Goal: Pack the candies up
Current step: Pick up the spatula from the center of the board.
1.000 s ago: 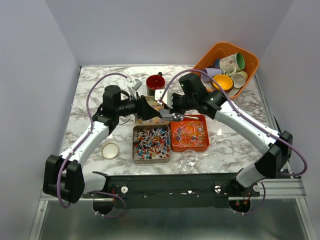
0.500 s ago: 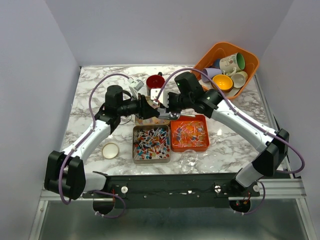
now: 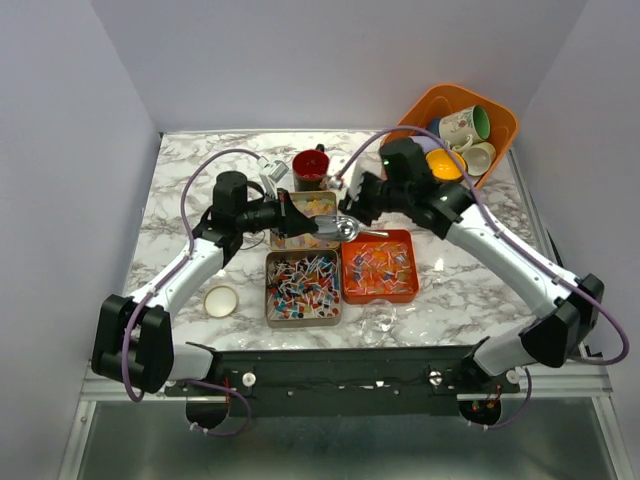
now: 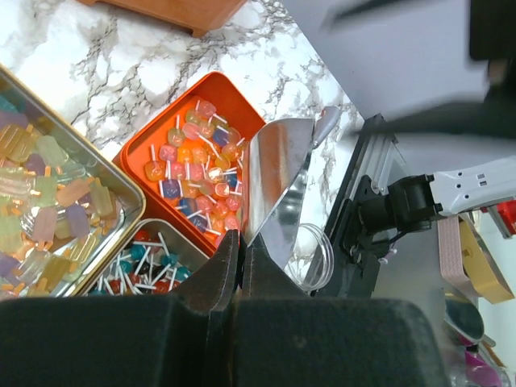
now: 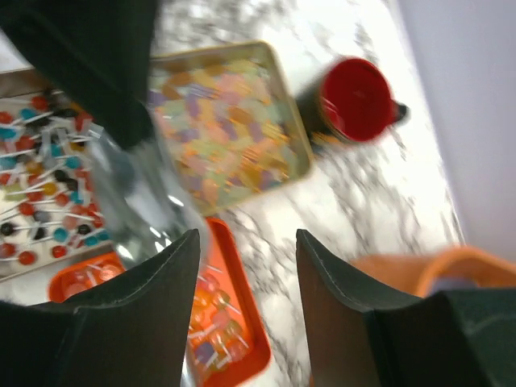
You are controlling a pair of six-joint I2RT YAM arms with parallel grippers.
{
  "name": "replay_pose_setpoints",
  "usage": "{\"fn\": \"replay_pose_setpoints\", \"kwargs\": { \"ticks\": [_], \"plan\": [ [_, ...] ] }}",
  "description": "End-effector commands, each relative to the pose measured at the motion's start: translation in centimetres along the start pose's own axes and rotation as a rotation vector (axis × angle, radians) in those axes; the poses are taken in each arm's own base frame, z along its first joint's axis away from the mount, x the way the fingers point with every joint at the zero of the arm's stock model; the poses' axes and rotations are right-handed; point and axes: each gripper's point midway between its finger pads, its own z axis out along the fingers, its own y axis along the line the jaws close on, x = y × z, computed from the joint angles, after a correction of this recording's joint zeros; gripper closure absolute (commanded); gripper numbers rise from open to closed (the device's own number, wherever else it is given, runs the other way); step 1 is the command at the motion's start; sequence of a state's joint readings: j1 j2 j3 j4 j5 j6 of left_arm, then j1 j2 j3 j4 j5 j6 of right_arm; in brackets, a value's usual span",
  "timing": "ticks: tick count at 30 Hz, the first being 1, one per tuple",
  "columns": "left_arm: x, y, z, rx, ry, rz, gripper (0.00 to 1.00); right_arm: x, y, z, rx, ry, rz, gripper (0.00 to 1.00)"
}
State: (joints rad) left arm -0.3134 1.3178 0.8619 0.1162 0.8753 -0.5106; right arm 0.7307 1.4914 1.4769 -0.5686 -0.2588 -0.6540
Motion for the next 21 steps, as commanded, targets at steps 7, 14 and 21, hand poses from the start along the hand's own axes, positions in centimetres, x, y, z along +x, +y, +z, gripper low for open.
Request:
{"fn": "replay_pose_setpoints", "kwargs": {
  "ticks": [7,14,21],
  "plan": [
    [0.2,-0.8,-0.7,0.121,0.009,-0.065,1.00,2.6,1.7,-6.6,-0.005,-0.160,-0.047,0.42],
    [0.3,-1.3,-0.7,0.166,0.026,-0.100,1.00,3.9,3.5,-5.5,-0.104,-0.161,-0.176,0.47],
    [0.4,-1.5,-0.8,0.172,0.033,-0.105,1.00,5.3,4.0,-4.1,-0.158,-0.134,-0.269,0.53]
  ]
}}
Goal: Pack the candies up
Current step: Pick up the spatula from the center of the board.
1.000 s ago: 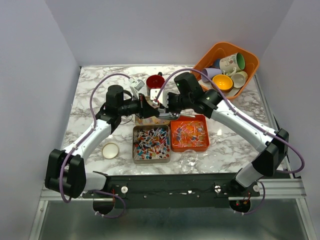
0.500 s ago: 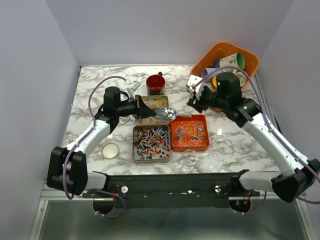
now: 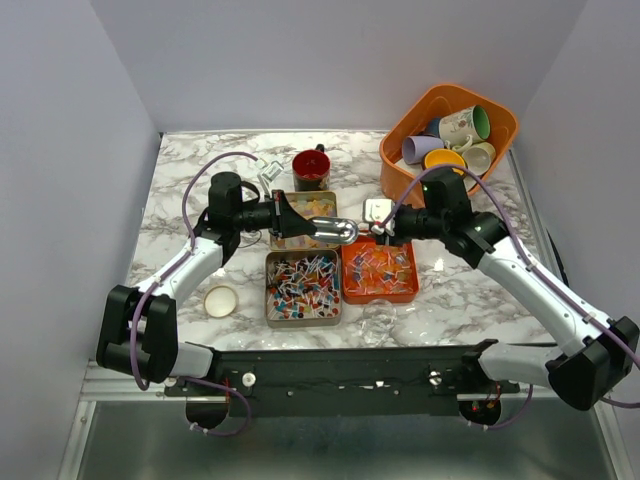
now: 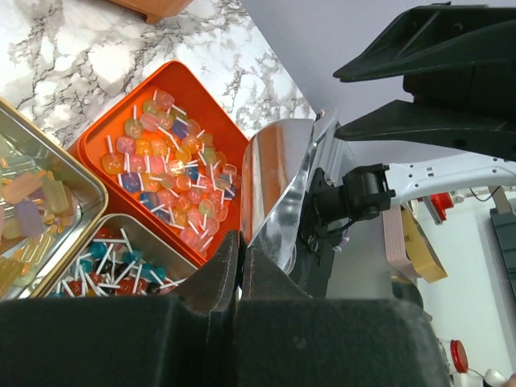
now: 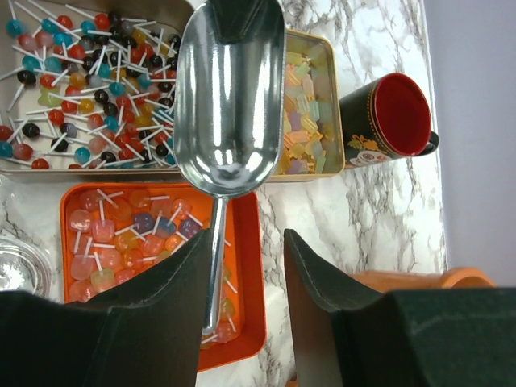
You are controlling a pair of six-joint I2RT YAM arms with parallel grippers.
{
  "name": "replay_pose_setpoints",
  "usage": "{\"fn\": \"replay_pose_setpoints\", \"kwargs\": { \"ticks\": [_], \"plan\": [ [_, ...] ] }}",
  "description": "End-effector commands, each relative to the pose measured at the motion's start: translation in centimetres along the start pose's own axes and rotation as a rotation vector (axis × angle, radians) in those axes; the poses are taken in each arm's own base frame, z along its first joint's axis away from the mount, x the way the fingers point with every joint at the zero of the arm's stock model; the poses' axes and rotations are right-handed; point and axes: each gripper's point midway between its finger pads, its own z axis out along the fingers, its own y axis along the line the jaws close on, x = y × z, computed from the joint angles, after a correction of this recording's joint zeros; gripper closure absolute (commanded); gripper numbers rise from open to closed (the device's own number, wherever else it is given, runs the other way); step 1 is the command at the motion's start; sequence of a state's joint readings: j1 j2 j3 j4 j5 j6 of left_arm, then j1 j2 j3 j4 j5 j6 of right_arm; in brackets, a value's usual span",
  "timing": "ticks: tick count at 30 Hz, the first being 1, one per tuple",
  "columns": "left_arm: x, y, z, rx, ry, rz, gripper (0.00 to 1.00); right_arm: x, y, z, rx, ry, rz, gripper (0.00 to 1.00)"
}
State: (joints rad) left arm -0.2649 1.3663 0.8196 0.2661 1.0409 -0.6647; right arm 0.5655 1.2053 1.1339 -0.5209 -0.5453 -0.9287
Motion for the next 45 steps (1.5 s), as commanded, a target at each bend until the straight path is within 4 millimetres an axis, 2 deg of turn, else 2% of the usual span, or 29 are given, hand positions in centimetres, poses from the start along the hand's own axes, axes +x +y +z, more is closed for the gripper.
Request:
{"fn": "replay_pose_setpoints", "kwargs": {
  "ticks": [1,7,12,16,20,25,29,33,37,39,40,41,42,43,45],
  "plan": [
    [0.1,-1.0,-0.2,0.044,0.014,0.006,1.00,0.5,1.2,1.0,-0.081,-0.013,-0.083,0.53],
    [0.0,-0.8,-0.4,0.043,0.015,-0.004,1.00,1.2,2.1,1.4,-0.119,-0.001,-0.093,0.59],
    [-0.2,-0.4,-0.4,0.032,0.006,-0.017,1.00,1.3,2.6,1.4,-0.122,0.000,-0.108,0.59],
    [-0.5,-0.1,-0.2,0.024,-0.004,-0.021,1.00,1.8,2.9,1.8,-0.133,0.031,-0.093,0.53],
    [-0.6,-0.1,-0.2,0.027,-0.003,-0.021,1.00,2.0,2.2,2.1,-0.098,0.042,-0.071,0.55],
    [-0.6,0.0,-0.1,0.024,-0.003,-0.024,1.00,1.9,1.1,2.4,-0.055,0.046,-0.055,0.66],
    [-0.6,0.1,-0.1,0.024,-0.004,-0.024,1.00,2.7,0.8,2.8,-0.047,0.080,-0.046,0.66],
    [-0.6,0.2,-0.1,0.022,-0.004,-0.030,1.00,2.7,0.8,2.9,-0.036,0.075,-0.042,0.69],
    [-0.6,0.5,-0.2,0.012,-0.007,-0.038,1.00,1.8,-0.3,2.6,0.019,0.045,-0.038,0.86],
    [-0.5,1.1,-0.3,-0.023,-0.009,-0.064,1.00,1.2,-0.6,2.4,0.031,0.026,-0.045,0.90],
    [-0.6,1.3,-0.3,-0.035,-0.013,-0.063,0.98,1.1,-0.6,2.3,0.025,0.025,-0.035,0.94],
    [-0.7,1.5,-0.4,-0.047,-0.019,-0.065,0.87,1.0,-0.5,2.3,0.019,0.026,-0.032,0.96],
    [-0.6,2.4,-0.6,-0.093,-0.025,-0.096,0.60,0.5,-0.9,2.0,0.024,0.028,-0.036,0.97],
    [-1.3,2.7,-1.1,-0.124,-0.047,-0.093,0.50,1.1,-0.3,1.7,-0.008,0.059,-0.032,0.99],
    [-1.7,3.9,-2.0,-0.203,-0.067,-0.095,0.31,2.0,-0.6,0.9,-0.016,0.126,-0.064,0.99]
  ]
}}
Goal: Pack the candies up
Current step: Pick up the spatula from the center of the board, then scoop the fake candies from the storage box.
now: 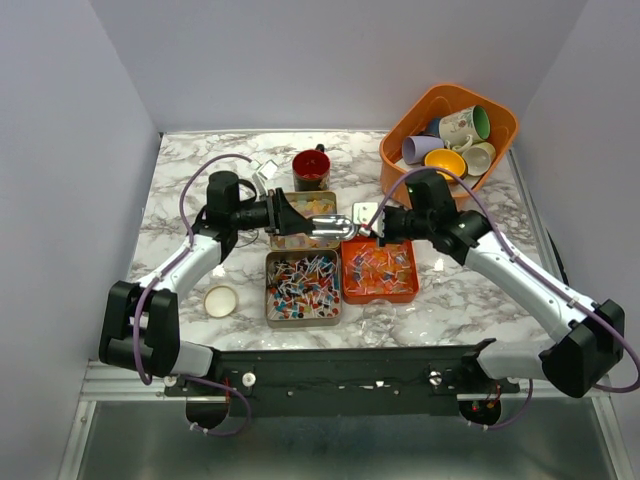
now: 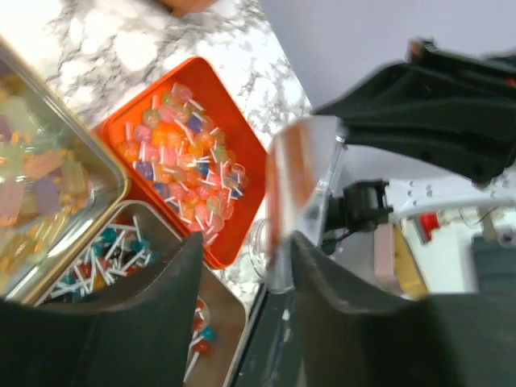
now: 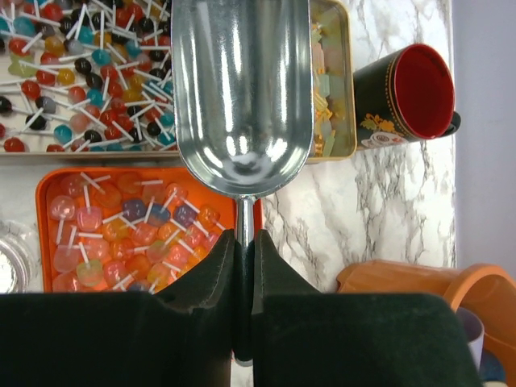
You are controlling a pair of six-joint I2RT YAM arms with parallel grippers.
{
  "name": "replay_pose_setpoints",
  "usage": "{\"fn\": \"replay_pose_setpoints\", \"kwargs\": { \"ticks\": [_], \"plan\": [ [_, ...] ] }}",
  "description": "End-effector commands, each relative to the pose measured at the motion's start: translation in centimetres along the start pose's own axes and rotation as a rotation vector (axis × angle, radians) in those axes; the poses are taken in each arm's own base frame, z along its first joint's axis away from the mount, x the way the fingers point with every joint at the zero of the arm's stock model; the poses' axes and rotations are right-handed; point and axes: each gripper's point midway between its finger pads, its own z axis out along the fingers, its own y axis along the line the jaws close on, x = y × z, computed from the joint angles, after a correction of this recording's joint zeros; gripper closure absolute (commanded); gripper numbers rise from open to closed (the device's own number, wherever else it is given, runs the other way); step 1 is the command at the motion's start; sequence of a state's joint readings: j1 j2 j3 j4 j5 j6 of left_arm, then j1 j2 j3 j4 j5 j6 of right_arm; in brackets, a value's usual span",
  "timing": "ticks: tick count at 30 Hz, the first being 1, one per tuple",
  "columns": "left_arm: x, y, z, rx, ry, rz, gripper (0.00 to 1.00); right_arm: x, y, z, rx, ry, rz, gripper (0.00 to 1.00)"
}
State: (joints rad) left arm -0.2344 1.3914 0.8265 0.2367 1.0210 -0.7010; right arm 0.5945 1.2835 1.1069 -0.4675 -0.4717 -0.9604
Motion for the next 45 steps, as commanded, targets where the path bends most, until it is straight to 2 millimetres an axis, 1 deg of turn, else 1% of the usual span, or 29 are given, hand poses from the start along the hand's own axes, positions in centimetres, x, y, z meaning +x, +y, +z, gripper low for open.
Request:
{"fn": "replay_pose_setpoints", "kwargs": {
  "ticks": [1,2,4,5,6,7,8,9,11,12,14,15,17,18,20,21,23,24,25,28,32,33,35,36,37,38,39,40,45],
  "plan": [
    [-2.3,2.2,-2.1,-0.177,-0.079,0.014,0.29,0.9,0.1,-2.3,-0.053,0.105,-0.083,0.99],
    [-2.6,2.6,-2.6,-0.205,-0.087,0.027,0.29,2.3,0.1,-3.0,-0.067,0.147,-0.087,0.99],
    [-2.1,3.4,-3.2,-0.264,-0.066,0.065,0.29,4.4,1.1,-4.6,-0.157,0.236,-0.133,0.99],
    [-1.7,3.7,-3.2,-0.280,-0.055,0.066,0.29,5.5,1.1,-5.3,-0.184,0.278,-0.130,0.99],
    [-1.2,4.1,-3.4,-0.298,-0.044,0.059,0.28,6.8,1.4,-5.6,-0.227,0.329,-0.126,0.99],
    [-0.7,4.8,-3.5,-0.323,-0.041,0.048,0.29,7.6,1.9,-6.7,-0.288,0.370,-0.140,0.99],
    [-0.2,5.3,-3.6,-0.339,-0.034,0.038,0.30,8.1,2.1,-7.1,-0.316,0.400,-0.145,0.99],
    [0.2,5.5,-3.7,-0.349,-0.027,0.033,0.33,9.3,2.3,-7.3,-0.355,0.459,-0.151,0.99],
    [1.1,6.0,-3.8,-0.370,-0.019,0.037,0.35,10.2,2.3,-8.1,-0.391,0.509,-0.177,0.99],
    [1.5,5.9,-3.6,-0.364,-0.010,0.047,0.39,10.8,2.0,-8.4,-0.393,0.554,-0.194,0.99],
    [2.2,5.5,-3.3,-0.348,0.014,0.090,0.47,11.9,2.4,-9.1,-0.458,0.611,-0.231,0.99],
    [2.9,5.2,-3.0,-0.343,0.037,0.107,0.55,12.3,1.9,-9.5,-0.454,0.649,-0.245,0.99],
    [4.3,4.5,-2.0,-0.317,0.094,0.186,0.65,13.1,1.6,-9.8,-0.461,0.698,-0.251,0.99],
    [5.0,4.4,-1.7,-0.311,0.118,0.206,0.78,13.5,1.2,-10.3,-0.461,0.742,-0.261,0.99],
    [6.8,4.2,-0.7,-0.287,0.179,0.245,0.90,13.9,0.9,-10.5,-0.462,0.773,-0.260,0.99],
    [7.2,4.4,-0.4,-0.293,0.186,0.254,1.00,14.1,0.5,-10.8,-0.452,0.800,-0.269,0.99],
    [8.7,4.9,0.2,-0.299,0.218,0.238,1.00,14.2,-0.2,-10.6,-0.431,0.822,-0.304,0.99],
    [8.7,5.0,0.6,-0.300,0.204,0.225,1.00,14.3,-0.6,-10.8,-0.421,0.849,-0.323,0.99],
    [9.3,5.9,0.7,-0.326,0.212,0.204,1.00,14.3,-1.2,-10.6,-0.399,0.854,-0.352,0.99],
    [10.1,6.6,1.7,-0.330,0.227,0.200,1.00,14.5,-2.2,-10.4,-0.385,0.919,-0.429,0.99],
    [11.3,6.7,3.0,-0.291,0.262,0.197,1.00,15.0,-2.9,-9.7,-0.382,0.979,-0.491,0.99],
    [11.2,6.6,3.4,-0.275,0.254,0.213,1.00,15.2,-3.2,-9.9,-0.381,1.014,-0.510,0.99],
    [12.1,6.4,3.6,-0.256,0.270,0.213,1.00,14.8,-3.8,-9.3,-0.366,1.029,-0.589,0.99],
    [12.1,6.3,3.8,-0.241,0.265,0.224,1.00,15.5,-3.2,-9.3,-0.391,1.056,-0.629,0.99],
    [12.6,6.5,3.6,-0.236,0.272,0.221,1.00,15.3,-3.9,-9.0,-0.371,1.063,-0.694,0.99],
    [12.9,6.4,3.7,-0.223,0.275,0.227,1.00,14.9,-3.8,-8.8,-0.372,1.072,-0.736,0.99],
    [13.0,6.2,3.8,-0.197,0.274,0.234,1.00,15.3,-3.5,-8.9,-0.389,1.100,-0.758,0.99],
    [13.5,6.3,3.7,-0.187,0.284,0.231,1.00,15.2,-3.4,-8.9,-0.390,1.109,-0.773,0.99],
    [14.0,5.9,3.8,-0.136,0.287,0.253,1.00,15.6,-3.4,-8.3,-0.395,1.196,-0.802,0.99]
  ]
}}
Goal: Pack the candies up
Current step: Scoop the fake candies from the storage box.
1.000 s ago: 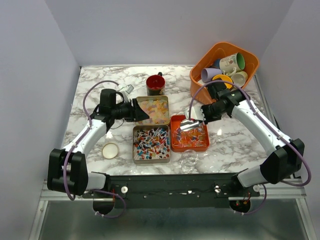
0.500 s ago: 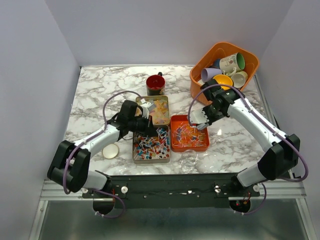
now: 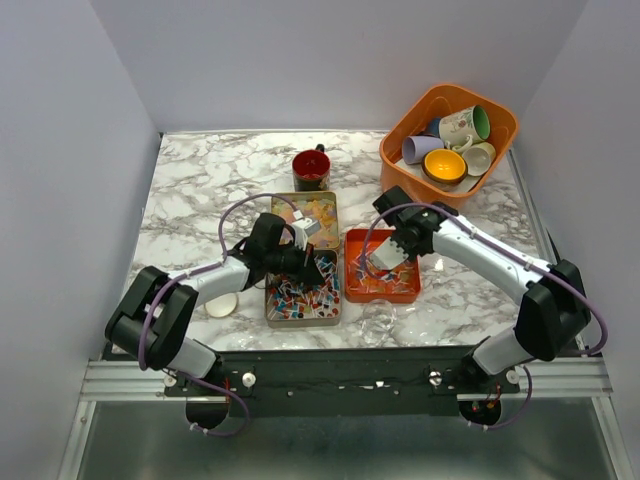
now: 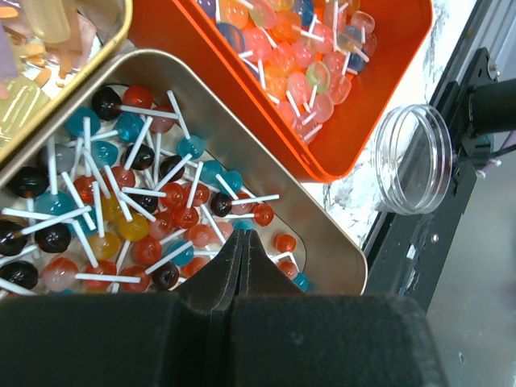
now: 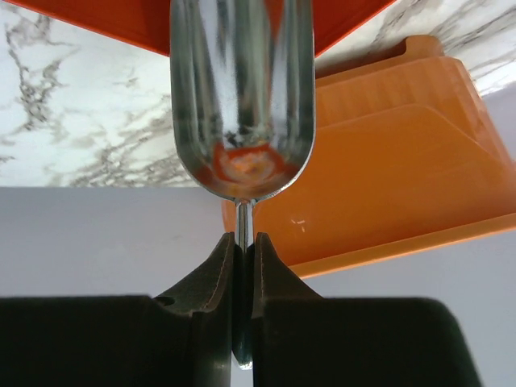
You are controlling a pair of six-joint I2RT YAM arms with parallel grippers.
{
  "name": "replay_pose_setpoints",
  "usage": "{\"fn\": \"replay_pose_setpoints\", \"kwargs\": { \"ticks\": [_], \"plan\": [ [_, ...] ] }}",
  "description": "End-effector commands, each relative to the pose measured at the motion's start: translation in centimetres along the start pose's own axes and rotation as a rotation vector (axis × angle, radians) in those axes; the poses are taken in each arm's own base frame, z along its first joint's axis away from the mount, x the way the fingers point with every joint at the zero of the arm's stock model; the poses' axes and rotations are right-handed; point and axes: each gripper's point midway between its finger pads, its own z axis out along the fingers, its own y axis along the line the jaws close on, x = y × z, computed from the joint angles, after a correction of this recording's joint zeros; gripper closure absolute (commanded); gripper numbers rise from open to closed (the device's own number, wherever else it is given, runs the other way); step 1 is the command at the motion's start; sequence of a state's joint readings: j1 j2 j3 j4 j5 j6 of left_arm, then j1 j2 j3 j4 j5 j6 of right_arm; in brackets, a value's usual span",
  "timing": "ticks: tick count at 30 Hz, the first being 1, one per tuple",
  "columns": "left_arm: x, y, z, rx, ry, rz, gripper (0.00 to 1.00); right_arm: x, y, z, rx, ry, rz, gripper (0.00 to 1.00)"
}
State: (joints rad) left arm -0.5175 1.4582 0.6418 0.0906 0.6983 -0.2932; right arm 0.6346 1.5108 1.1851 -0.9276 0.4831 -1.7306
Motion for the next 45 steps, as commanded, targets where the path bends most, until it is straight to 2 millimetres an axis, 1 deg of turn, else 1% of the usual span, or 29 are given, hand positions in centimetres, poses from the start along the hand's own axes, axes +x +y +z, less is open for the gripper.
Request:
{"fn": "replay_pose_setpoints", "kwargs": {
  "ticks": [1,4,6,7,9,10,12,13,15,16,18,21,25,26,28,35,37,39,45],
  "plan": [
    [0.0,-0.9,0.3,0.080,-0.022,0.066,1.00,1.8,-0.4,-0.4,-0.018,0.164,-0.024,0.99],
    [0.0,-1.0,0.2,0.083,-0.031,0.085,1.00,0.2,-0.2,-0.4,-0.044,0.149,-0.022,0.99],
    [0.1,-1.0,0.1,0.082,-0.033,0.091,1.00,-1.5,-0.5,-0.8,-0.041,0.117,-0.039,0.99],
    [0.0,-1.1,-0.1,0.083,-0.037,0.101,1.00,-2.3,-0.1,-0.8,-0.065,0.105,-0.036,0.99],
    [0.1,-1.1,-0.2,0.078,-0.040,0.103,1.00,-3.9,-0.2,-1.3,-0.067,0.076,-0.049,0.99],
    [0.0,-1.2,-0.2,0.079,-0.044,0.109,1.00,-4.5,0.3,-1.4,-0.091,0.063,-0.042,0.99],
    [0.3,-1.2,-0.3,0.083,-0.042,0.111,1.00,-6.2,-0.1,-2.2,-0.090,0.005,-0.038,0.99],
    [0.3,-1.3,-0.3,0.085,-0.042,0.111,1.00,-6.6,0.3,-2.6,-0.108,-0.012,-0.022,0.99],
    [0.3,-1.4,-0.3,0.091,-0.040,0.114,1.00,-7.8,0.2,-3.2,-0.115,-0.059,-0.010,0.99],
    [0.5,-1.3,-0.3,0.090,-0.037,0.111,1.00,-7.6,0.1,-3.9,-0.119,-0.061,0.017,0.99],
    [0.5,-1.3,-0.3,0.090,-0.038,0.111,1.00,-7.0,0.1,-4.4,-0.122,-0.055,0.038,0.99],
    [0.4,-1.4,-0.4,0.091,-0.048,0.117,1.00,-5.0,0.3,-5.1,-0.103,-0.033,0.061,0.99],
    [0.2,-1.4,-0.4,0.088,-0.056,0.118,1.00,-2.6,1.3,-5.1,-0.104,0.036,0.049,0.99],
    [0.1,-1.4,-0.4,0.087,-0.057,0.116,1.00,-2.3,1.7,-4.7,-0.113,0.048,0.039,0.99],
    [-0.1,-1.4,-0.2,0.089,-0.063,0.117,1.00,-1.8,1.7,-4.5,-0.108,0.072,0.034,0.99],
    [-0.2,-1.4,0.1,0.102,-0.057,0.099,1.00,-1.1,0.3,-2.8,-0.096,0.141,0.020,0.99],
    [-0.1,-1.4,0.1,0.104,-0.057,0.098,1.00,-1.0,0.4,-2.3,-0.100,0.158,0.010,0.99],
    [0.0,-1.4,0.0,0.104,-0.057,0.098,1.00,-1.2,0.7,-1.7,-0.119,0.166,-0.010,0.99],
    [0.1,-1.6,-0.3,0.102,-0.066,0.113,1.00,-2.1,3.0,0.0,-0.183,0.178,-0.052,0.99]
  ]
}}
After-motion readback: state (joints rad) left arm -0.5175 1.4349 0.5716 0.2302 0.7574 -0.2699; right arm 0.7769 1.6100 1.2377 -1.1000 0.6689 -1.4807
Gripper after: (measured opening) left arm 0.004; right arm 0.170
